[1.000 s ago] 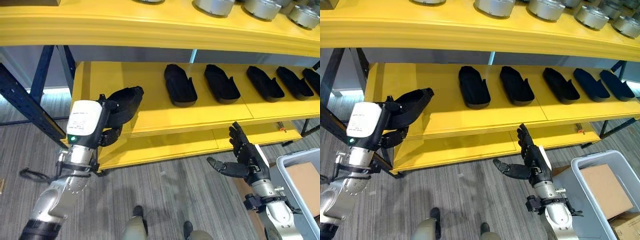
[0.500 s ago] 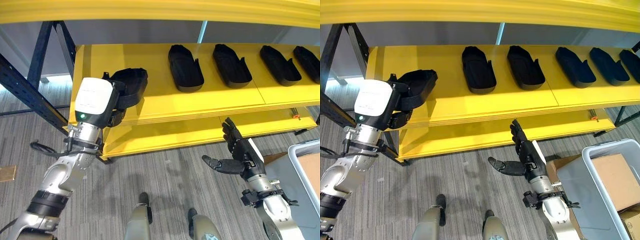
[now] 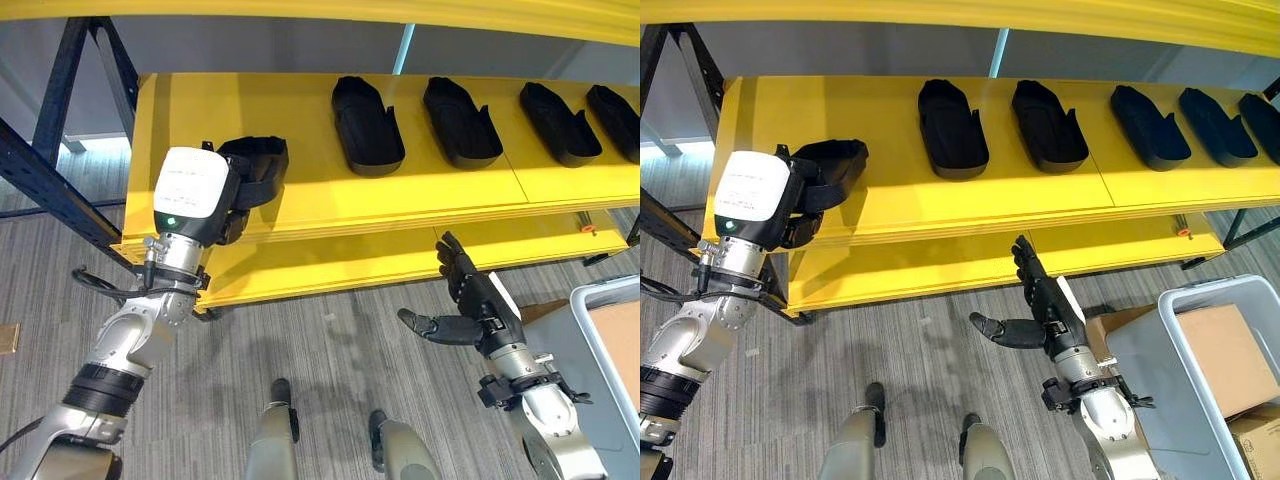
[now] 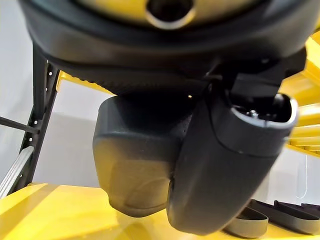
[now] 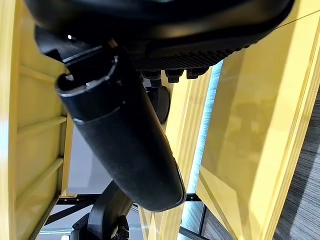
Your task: Move parts from the plastic box to the shelf.
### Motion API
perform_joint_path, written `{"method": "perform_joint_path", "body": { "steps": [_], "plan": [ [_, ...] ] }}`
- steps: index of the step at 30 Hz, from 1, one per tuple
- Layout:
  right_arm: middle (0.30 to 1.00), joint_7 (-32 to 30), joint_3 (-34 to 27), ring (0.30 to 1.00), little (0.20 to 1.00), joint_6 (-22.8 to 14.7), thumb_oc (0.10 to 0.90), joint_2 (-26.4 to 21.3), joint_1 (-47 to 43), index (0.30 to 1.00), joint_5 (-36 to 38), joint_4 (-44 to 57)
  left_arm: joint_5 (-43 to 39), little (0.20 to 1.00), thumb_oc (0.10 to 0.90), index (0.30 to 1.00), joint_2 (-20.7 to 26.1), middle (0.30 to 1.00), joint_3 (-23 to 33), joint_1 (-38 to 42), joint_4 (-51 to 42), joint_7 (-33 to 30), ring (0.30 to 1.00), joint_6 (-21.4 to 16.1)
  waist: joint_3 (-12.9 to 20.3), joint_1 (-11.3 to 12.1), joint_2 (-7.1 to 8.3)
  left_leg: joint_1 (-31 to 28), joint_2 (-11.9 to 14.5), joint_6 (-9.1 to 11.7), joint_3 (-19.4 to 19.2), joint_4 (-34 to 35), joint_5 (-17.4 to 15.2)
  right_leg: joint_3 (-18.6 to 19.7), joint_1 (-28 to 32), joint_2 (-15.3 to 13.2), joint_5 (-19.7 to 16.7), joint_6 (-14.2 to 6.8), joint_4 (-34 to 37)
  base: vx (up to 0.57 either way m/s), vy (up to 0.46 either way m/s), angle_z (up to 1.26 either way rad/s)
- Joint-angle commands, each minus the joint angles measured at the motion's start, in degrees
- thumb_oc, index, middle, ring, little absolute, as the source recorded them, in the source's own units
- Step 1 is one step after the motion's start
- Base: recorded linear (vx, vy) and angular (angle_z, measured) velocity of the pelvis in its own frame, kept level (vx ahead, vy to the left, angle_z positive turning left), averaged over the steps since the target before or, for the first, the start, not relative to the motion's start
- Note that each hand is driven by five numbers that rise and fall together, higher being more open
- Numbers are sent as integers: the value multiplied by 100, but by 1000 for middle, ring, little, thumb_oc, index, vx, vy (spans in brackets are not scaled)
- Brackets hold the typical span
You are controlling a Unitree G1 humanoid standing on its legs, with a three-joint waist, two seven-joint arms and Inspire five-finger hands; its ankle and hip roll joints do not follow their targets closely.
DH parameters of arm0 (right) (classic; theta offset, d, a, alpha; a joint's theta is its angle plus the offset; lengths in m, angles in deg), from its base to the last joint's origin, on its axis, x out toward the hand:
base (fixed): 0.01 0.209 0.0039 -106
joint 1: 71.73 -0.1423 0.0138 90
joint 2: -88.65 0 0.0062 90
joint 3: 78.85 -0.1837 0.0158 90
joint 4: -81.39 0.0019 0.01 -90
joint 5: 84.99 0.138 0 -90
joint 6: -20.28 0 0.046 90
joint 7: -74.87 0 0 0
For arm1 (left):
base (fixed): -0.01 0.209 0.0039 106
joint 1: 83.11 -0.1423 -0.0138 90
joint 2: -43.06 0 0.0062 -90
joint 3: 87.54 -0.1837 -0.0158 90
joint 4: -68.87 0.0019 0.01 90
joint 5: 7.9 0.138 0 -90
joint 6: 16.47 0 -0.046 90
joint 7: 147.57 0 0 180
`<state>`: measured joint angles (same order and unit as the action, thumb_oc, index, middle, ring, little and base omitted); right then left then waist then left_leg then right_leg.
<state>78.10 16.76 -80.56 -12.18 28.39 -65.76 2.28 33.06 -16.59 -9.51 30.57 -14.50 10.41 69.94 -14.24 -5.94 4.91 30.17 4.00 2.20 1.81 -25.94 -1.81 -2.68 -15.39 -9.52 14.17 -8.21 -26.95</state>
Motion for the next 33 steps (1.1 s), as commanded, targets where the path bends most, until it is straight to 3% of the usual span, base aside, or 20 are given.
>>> {"method": "perform_joint_path", "body": {
  "steps": [1, 33],
  "plan": [
    [1000, -31, -182, 1000, 1000, -490, 900, -342, -326, 1000, 23, 402, -2, 300, 400, 300, -163, 300, 191, 1085, -302, -450, 300, 28, 448, -119, -274, -137, 892, 690, 297, 75, 28, 291, -64, -57, -148, 117, 26, 0, 0, 0],
    [1000, 129, 30, 1000, 1000, -374, 900, -376, -454, 1000, 246, 372, -382, 300, 400, 300, -418, 300, 33, 1972, -206, -453, 300, 366, 336, -115, -191, 147, 896, 676, 408, -57, 94, 206, -213, -33, -18, 197, -197, 3, -3, 2]
  ]
}}
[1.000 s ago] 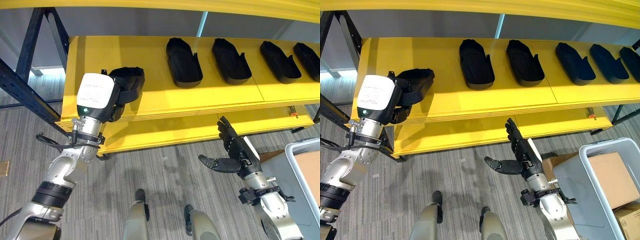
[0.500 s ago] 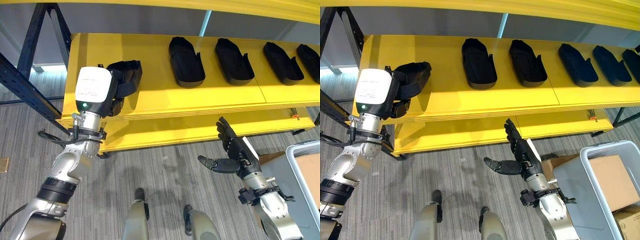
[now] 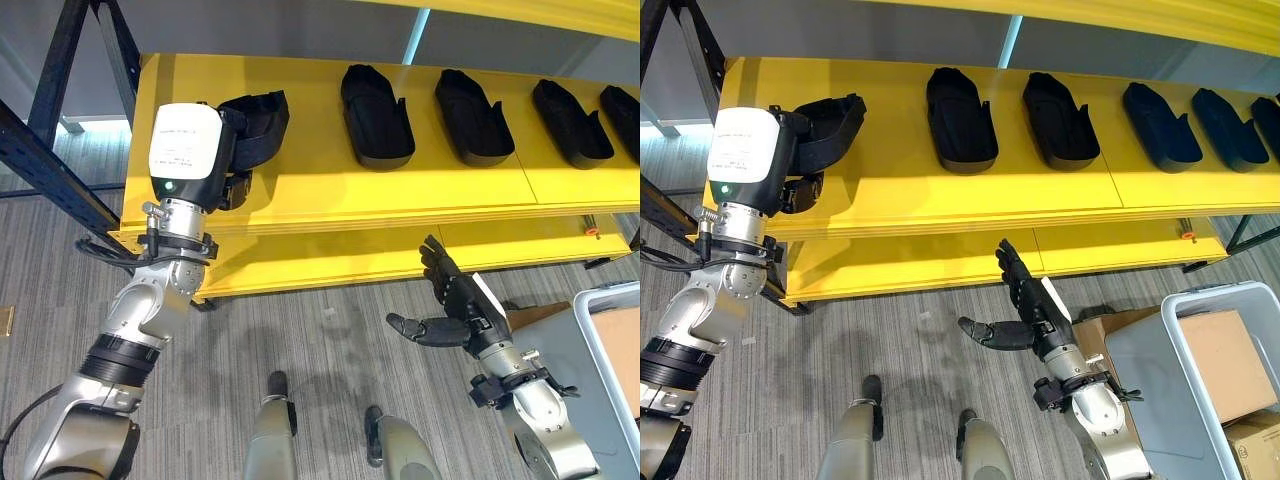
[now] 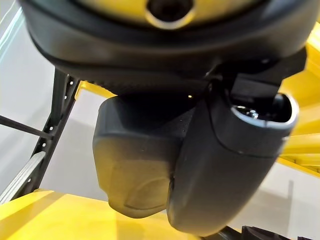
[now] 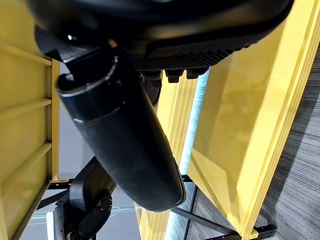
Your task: Move parts from the plastic box to the shelf.
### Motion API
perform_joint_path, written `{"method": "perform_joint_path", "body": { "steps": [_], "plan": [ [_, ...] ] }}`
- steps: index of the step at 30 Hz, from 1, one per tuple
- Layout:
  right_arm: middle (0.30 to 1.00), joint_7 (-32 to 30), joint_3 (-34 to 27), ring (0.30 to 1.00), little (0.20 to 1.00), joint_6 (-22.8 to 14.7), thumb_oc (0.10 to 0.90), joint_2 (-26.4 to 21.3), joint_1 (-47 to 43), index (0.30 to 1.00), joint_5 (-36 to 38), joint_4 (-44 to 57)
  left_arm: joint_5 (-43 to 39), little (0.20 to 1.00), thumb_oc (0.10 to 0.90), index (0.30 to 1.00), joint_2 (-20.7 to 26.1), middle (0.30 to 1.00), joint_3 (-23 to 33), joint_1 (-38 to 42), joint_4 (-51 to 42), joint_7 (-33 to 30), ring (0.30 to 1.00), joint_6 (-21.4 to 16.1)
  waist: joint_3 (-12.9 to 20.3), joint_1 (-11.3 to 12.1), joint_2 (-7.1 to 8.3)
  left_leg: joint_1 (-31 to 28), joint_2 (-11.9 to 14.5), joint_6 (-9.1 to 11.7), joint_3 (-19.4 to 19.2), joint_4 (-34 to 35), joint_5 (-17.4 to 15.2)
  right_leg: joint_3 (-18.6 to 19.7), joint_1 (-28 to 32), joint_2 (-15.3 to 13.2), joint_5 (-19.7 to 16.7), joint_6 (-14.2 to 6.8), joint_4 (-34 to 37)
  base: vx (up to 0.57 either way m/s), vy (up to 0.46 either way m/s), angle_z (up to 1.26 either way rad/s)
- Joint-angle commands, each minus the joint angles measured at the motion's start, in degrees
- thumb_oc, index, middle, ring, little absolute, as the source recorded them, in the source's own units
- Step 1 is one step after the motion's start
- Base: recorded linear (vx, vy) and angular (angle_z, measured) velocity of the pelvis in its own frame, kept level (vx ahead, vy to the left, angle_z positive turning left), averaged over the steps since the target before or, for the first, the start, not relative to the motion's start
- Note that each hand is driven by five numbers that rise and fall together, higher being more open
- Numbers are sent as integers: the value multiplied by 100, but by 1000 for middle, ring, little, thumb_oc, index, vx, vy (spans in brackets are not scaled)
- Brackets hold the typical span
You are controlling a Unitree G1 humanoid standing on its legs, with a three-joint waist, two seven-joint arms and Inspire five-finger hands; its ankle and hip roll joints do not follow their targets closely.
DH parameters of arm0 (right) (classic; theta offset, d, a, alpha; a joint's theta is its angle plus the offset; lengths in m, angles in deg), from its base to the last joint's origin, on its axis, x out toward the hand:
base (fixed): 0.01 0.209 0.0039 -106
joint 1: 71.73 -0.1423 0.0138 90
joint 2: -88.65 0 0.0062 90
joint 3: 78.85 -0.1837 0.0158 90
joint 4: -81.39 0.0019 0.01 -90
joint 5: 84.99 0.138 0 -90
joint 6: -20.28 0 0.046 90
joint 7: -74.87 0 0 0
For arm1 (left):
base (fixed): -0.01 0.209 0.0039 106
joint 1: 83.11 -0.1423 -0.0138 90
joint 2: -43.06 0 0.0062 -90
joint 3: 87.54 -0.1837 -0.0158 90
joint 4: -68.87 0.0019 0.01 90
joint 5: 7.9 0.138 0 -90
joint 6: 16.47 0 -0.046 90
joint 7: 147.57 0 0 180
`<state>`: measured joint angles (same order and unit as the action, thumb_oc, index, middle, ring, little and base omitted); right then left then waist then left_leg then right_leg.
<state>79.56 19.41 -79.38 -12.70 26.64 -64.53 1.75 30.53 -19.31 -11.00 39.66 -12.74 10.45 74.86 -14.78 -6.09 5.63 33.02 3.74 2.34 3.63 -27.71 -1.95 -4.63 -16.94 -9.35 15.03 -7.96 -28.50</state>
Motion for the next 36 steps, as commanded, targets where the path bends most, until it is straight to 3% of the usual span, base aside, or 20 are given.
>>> {"method": "perform_joint_path", "body": {
  "steps": [1, 32, 36],
  "plan": [
    [1000, -26, -230, 1000, 1000, -495, 900, -328, -291, 1000, 124, 418, -142, 300, 400, 300, -157, 300, 167, 1088, -400, -460, 300, -123, 382, -98, -260, -126, 922, 658, 227, 110, 110, 401, -65, -46, -100, 172, -55, 0, 0, 0],
    [1000, -22, -139, 1000, 1000, -503, 900, -341, -316, 1000, 109, 437, -131, 300, 400, 300, -61, 300, 267, 1027, -543, -401, 300, -94, 326, -59, -234, -206, 957, 641, 177, 110, 103, 498, -130, -29, -59, 188, -217, 0, 0, 0],
    [1000, 70, -102, 1000, 1000, -428, 900, -274, -278, 1000, 418, 329, -144, 300, 400, 300, -57, 300, 248, 1063, -541, -396, 300, -95, 344, -67, -230, -197, 948, 642, 168, 120, 103, 498, -126, -37, -60, 187, -205, 0, 0, 0]
  ]
}}
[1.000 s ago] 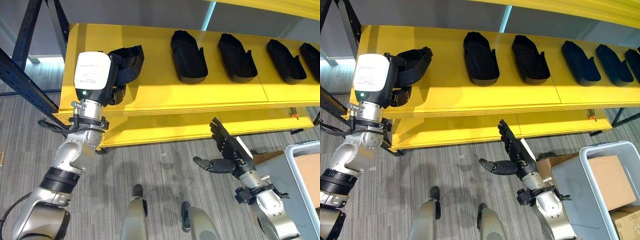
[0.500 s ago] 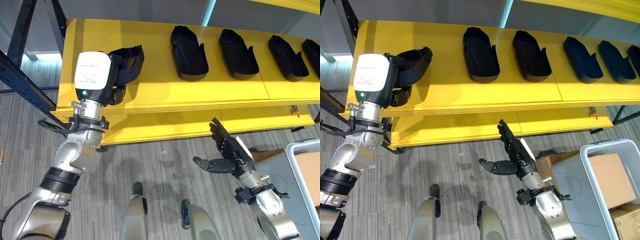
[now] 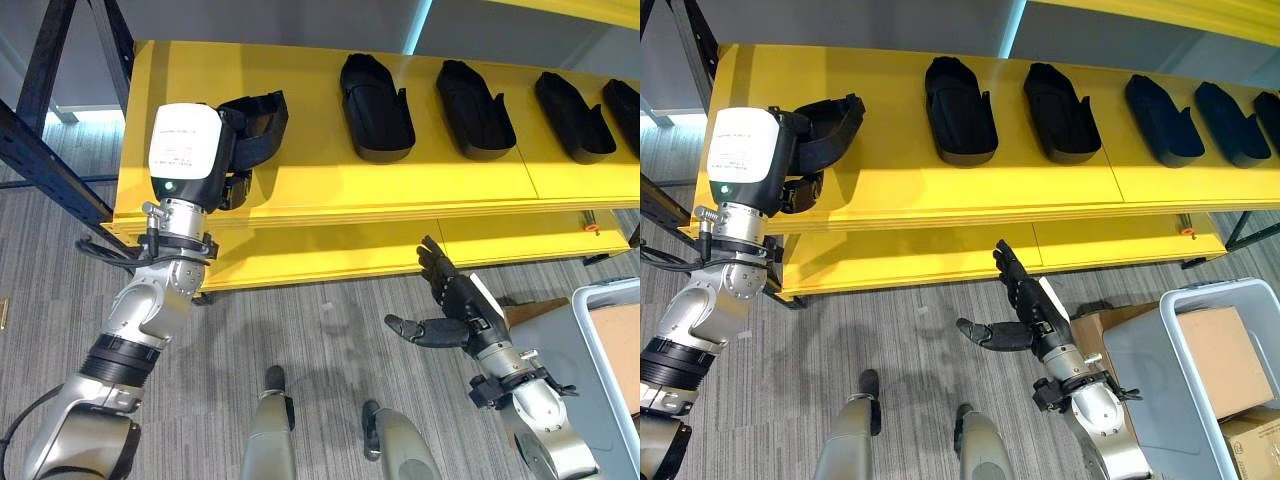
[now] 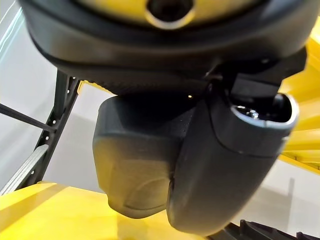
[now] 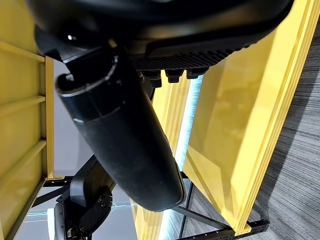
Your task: Move parts from the plastic box to the shelf.
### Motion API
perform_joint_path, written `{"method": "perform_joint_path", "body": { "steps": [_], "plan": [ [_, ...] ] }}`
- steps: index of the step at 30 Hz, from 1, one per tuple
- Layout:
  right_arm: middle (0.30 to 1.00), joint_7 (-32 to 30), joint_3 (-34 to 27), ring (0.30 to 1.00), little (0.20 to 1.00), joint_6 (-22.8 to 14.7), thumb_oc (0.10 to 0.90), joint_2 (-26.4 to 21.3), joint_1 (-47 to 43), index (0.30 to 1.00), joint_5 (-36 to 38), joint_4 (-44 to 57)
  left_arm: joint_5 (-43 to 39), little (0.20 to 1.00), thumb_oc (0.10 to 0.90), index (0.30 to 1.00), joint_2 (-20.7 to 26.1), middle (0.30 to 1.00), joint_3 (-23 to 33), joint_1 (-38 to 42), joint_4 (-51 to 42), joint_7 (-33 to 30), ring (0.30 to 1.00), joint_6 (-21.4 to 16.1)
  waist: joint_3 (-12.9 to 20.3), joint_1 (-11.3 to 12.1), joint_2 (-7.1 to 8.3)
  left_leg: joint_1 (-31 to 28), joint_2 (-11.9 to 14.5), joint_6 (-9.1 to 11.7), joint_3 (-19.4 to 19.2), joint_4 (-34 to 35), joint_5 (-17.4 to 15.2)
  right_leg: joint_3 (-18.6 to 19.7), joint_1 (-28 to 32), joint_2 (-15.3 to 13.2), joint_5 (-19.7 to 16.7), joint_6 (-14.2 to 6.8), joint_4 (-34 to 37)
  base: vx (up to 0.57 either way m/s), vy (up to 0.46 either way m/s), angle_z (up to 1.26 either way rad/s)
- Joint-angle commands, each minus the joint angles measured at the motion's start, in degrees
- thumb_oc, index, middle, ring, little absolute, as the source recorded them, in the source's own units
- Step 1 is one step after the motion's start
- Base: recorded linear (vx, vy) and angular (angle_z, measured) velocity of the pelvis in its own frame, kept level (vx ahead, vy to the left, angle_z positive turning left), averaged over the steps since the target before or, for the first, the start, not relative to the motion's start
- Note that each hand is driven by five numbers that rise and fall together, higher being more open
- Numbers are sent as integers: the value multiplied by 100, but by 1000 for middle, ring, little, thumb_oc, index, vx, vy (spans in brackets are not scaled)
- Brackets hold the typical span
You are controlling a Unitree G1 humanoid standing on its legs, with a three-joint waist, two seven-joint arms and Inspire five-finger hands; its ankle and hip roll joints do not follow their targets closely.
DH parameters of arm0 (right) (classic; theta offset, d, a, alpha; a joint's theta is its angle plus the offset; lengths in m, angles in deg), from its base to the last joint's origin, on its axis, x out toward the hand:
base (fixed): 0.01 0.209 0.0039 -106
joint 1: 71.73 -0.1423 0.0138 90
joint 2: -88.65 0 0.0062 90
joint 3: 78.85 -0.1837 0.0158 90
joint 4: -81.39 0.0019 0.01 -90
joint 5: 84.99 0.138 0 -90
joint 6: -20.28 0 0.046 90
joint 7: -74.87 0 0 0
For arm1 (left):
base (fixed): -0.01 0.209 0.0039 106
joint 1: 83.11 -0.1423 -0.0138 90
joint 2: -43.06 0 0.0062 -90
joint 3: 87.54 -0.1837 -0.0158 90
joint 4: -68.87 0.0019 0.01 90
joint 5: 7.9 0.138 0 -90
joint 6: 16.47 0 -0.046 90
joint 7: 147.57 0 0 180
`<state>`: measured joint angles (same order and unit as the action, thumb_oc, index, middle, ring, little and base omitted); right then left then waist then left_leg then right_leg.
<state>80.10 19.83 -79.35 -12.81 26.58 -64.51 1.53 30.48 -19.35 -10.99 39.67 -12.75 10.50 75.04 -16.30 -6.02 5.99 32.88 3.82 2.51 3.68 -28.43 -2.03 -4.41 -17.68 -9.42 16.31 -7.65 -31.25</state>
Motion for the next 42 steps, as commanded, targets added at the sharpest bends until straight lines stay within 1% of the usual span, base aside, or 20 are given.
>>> {"method": "perform_joint_path", "body": {
  "steps": [1, 4, 9, 10, 14, 17, 18, 19, 20, 23, 25, 31, 35, 42],
  "plan": [
    [1000, 42, -135, 1000, 1000, -409, 900, -232, -264, 1000, 533, 312, -144, 300, 400, 300, -57, 300, 245, 1061, -547, -403, 300, -107, 499, -74, -263, -182, 938, 626, 161, 193, 112, 475, -50, -30, -189, 155, 73, 0, 0, 0],
    [1000, 94, -126, 1000, 1000, -348, 900, -171, -223, 1000, 813, 222, -158, 300, 400, 300, -47, 300, 225, 1083, -524, -401, 300, -90, 509, -72, -248, -184, 937, 623, 156, 195, 113, 480, -58, -30, -194, 145, 77, 0, 0, 0],
    [1000, 95, -121, 1000, 1000, -343, 900, -164, -213, 1000, 849, 212, -163, 300, 400, 300, -53, 300, 217, 1079, -522, -383, 300, -92, 508, -73, -240, -183, 938, 623, 151, 188, 112, 482, -58, -34, -199, 147, 76, 0, 0, 0],
    [1000, 275, -160, 1000, 1000, -300, 900, -438, -78, 1000, 843, 210, -759, 300, 400, 300, -152, 300, 638, -401, -803, 56, 300, -717, 352, 204, -366, -1517, 837, 164, -701, 1458, 439, -246, 869, 166, -397, 406, 1142, 0, 0, 0],
    [1000, 251, -158, 1000, 1000, -304, 900, -437, -42, 1000, 718, 204, -750, 300, 400, 300, -164, 300, 622, -361, -752, 8, 300, -690, 429, 173, -428, -1476, 763, 153, -723, 1307, 297, -247, 948, 58, -435, 344, 1228, 49, 58, -11],
    [1000, 275, -132, 1000, 1000, -285, 900, -501, -85, 1000, 662, 195, -733, 300, 400, 300, -43, 300, 574, -123, -505, -83, 300, -618, 395, 143, -439, -1392, 691, 135, -755, 1187, 186, -224, 932, -35, -509, 276, 1304, 43, 129, 0],
    [1000, 287, -113, 1000, 1000, -269, 900, -538, -87, 1000, 673, 181, -732, 300, 400, 300, 35, 300, 514, 106, -261, -174, 300, -527, 345, 112, -427, -1340, 639, 111, -773, 1079, 74, -178, 916, -104, -535, 232, 1297, 23, 81, 5],
    [1000, 288, -124, 1000, 1000, -268, 900, -530, -93, 1000, 674, 180, -734, 300, 400, 300, 36, 300, 491, 142, -237, -185, 300, -532, 352, 121, -431, -1314, 642, 102, -771, 1097, 112, -180, 891, -98, -571, 232, 1316, 27, 122, 3],
    [1000, 315, -106, 1000, 1000, -259, 900, -557, -107, 1000, 668, 192, -761, 300, 400, 300, 72, 300, 406, 336, -74, -209, 300, -486, 322, 94, -424, -1275, 615, 88, -796, 1057, 76, -152, 862, -129, -621, 213, 1340, -6, 69, 0],
    [1000, 346, -53, 1000, 1000, -247, 900, -614, -118, 1000, 697, 205, -799, 300, 400, 300, 212, 300, 229, 840, 359, -321, 300, -331, 259, 32, -389, -1145, 586, 67, -835, 990, 7, -97, 752, -169, -696, 176, 1397, 16, 91, -3],
    [1000, 350, 28, 1000, 1000, -258, 900, -637, -201, 1000, 712, 198, -870, 300, 400, 300, 340, 300, 134, 1235, 706, -434, 300, -259, 167, -1, -320, -1015, 592, 43, -894, 946, -21, 8, 579, -171, -816, 144, 1455, -27, 68, -3],
    [1000, 388, 104, 1000, 1000, -277, 900, -639, -206, 1000, 743, 220, -972, 300, 400, 300, 472, 300, 46, 1592, 1123, -518, 300, -136, 64, -20, -207, -901, 632, 17, -981, 847, -81, 143, 360, -140, -894, 117, 1450, 3, 33, -14],
    [1000, 432, 129, 1000, 1000, -258, 900, -682, -156, 1000, 757, 242, -977, 300, 400, 300, 496, 300, -22, 1793, 1358, -494, 300, -37, 5, -50, -177, -841, 649, 26, -1000, 780, -96, 195, 257, -112, -880, 134, 1382, -2, 11, -10],
    [1000, 526, 167, 1000, 1000, -241, 900, -784, -94, 1000, 837, 312, -1029, 300, 400, 300, 588, 300, -354, 2280, 1926, -417, 300, 55, -127, -140, -119, -744, 697, 47, -1044, 715, -91, 303, 40, -40, -914, 138, 1293, -18, 6, -5]
  ]
}}
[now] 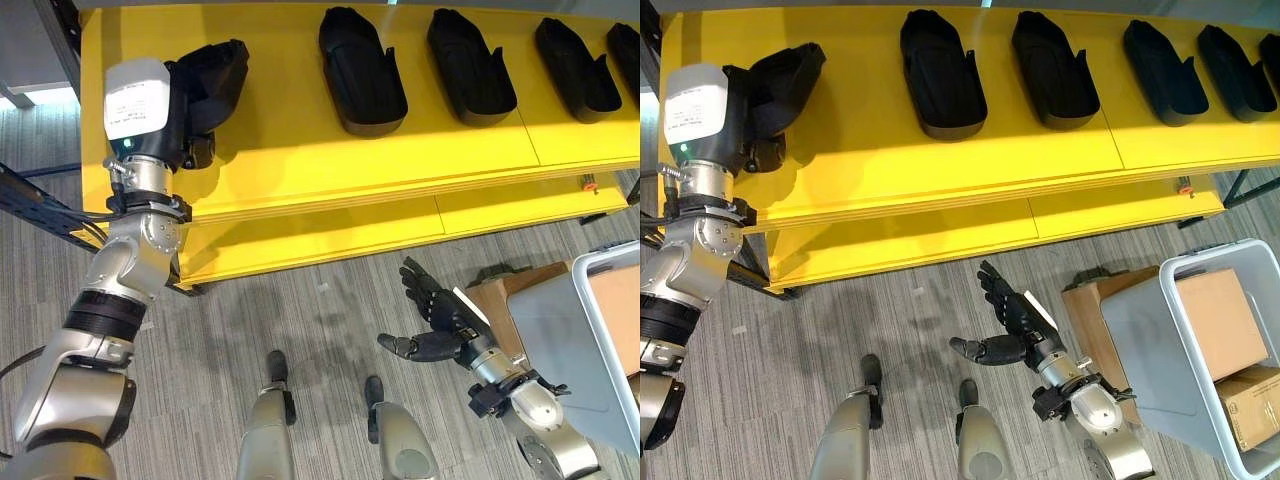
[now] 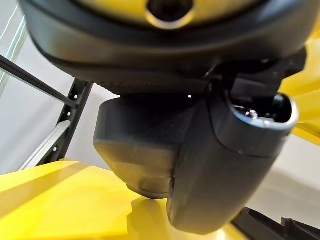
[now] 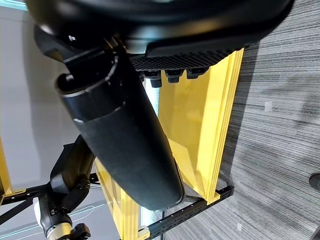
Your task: Move parts from the plastic box to the shelf.
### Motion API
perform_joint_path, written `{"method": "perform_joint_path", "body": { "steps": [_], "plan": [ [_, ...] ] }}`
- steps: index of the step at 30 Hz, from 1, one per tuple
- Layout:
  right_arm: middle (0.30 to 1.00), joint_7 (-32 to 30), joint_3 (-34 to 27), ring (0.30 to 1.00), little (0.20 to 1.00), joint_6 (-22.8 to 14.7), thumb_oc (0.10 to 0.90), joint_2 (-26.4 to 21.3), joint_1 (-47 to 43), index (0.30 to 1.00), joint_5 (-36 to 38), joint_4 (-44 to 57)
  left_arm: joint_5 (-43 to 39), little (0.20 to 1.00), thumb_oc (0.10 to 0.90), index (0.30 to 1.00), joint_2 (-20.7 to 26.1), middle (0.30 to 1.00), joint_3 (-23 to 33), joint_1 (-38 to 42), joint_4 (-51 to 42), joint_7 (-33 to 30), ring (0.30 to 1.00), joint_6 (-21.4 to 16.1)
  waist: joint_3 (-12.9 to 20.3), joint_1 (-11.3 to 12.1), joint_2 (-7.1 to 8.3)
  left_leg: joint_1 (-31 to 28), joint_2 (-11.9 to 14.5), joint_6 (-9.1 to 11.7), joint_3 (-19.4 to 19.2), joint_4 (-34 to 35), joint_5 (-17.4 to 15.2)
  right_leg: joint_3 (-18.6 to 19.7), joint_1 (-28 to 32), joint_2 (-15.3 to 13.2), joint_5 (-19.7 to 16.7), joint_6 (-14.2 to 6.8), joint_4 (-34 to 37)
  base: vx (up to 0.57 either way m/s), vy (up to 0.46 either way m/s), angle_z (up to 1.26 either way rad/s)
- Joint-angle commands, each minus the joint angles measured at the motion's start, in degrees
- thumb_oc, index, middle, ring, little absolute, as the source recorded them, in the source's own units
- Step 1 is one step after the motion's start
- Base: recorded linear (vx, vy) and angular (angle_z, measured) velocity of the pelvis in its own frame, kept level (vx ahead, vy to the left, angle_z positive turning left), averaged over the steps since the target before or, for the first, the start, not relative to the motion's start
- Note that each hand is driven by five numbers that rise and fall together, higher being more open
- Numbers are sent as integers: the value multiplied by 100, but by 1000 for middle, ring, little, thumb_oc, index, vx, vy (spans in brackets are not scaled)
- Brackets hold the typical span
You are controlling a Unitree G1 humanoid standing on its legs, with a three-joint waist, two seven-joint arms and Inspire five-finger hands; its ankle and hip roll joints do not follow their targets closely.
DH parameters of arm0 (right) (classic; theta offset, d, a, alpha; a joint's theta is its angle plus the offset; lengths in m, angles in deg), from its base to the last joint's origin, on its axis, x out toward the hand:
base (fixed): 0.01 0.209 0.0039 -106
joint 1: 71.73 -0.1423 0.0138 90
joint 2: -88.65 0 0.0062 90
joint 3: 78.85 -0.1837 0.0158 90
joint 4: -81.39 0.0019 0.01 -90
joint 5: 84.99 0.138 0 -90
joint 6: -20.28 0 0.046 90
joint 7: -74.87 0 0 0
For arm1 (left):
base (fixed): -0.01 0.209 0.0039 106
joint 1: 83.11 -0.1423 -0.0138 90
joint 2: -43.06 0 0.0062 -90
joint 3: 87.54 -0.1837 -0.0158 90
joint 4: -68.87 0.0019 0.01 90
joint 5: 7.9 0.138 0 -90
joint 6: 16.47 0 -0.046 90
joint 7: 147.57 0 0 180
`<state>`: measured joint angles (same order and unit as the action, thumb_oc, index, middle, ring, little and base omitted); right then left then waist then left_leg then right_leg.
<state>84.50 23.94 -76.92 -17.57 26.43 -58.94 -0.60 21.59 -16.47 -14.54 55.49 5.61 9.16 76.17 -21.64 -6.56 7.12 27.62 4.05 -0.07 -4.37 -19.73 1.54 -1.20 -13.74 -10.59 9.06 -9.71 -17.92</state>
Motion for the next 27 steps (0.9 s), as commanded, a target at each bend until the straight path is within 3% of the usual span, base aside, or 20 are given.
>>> {"method": "perform_joint_path", "body": {
  "steps": [1, 14, 27],
  "plan": [
    [1000, 86, -245, 1000, 1000, -484, 900, -308, -78, 1000, 280, 525, -141, 300, 400, 300, 299, 300, -2, 701, 91, -284, 300, -59, 407, -85, -232, -216, 675, 304, -240, -158, -450, -18, -357, 77, -188, 344, -42, -15, 7, -7],
    [1000, 191, -277, 1000, 1000, -484, 900, -469, 79, 1000, 346, 619, -279, 300, 400, 300, 74, 300, -480, 1190, 991, -118, 300, 22, 335, -201, -187, -139, 712, 329, -262, -210, -454, 56, -573, 113, -178, 354, -207, -7, 0, -3],
    [1000, 247, -190, 1000, 1000, -478, 900, -646, 265, 1000, 449, 630, -896, 300, 400, 300, -242, 300, -1113, 2159, 2775, 107, 300, 102, 319, -375, -76, 0, 783, 407, -224, -365, -580, 171, -776, 167, -94, 343, -351, 15, -7, -3]
  ]
}}
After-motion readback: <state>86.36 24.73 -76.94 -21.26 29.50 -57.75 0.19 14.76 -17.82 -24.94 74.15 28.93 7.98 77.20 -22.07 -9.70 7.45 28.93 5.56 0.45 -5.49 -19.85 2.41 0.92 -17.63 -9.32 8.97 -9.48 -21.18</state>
